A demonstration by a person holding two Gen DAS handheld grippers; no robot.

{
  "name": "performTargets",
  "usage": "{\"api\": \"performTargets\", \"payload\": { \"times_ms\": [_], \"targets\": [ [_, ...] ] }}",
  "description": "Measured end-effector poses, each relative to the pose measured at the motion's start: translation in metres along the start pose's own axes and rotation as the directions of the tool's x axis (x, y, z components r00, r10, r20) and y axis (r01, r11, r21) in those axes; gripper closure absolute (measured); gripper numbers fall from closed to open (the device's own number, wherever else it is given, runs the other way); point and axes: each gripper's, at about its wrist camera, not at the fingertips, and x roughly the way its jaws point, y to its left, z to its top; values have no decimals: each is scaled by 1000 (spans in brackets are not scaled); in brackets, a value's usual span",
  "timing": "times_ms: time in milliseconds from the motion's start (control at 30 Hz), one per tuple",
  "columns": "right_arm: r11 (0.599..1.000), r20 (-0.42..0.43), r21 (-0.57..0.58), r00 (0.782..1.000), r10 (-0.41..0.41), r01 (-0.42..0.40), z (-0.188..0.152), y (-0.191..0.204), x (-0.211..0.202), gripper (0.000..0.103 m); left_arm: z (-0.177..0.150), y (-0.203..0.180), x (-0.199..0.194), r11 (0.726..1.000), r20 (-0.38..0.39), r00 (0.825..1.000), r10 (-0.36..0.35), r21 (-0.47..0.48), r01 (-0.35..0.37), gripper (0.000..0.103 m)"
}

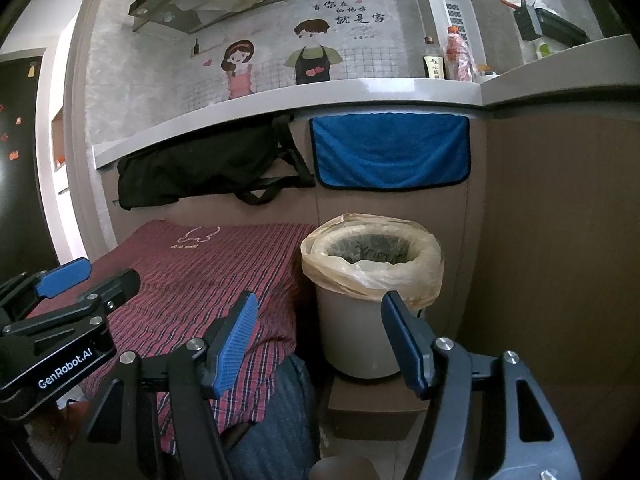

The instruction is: Collect trash

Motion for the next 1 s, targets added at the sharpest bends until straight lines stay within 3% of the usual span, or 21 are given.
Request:
{"api": "performTargets", "payload": {
  "times_ms": [1000],
  "targets": [
    [1000, -2, 3, 1000, 3, -3, -1, -2, 1, 41, 0, 0, 0, 1000, -4, 1000, -4, 1, 4, 41]
  ]
}}
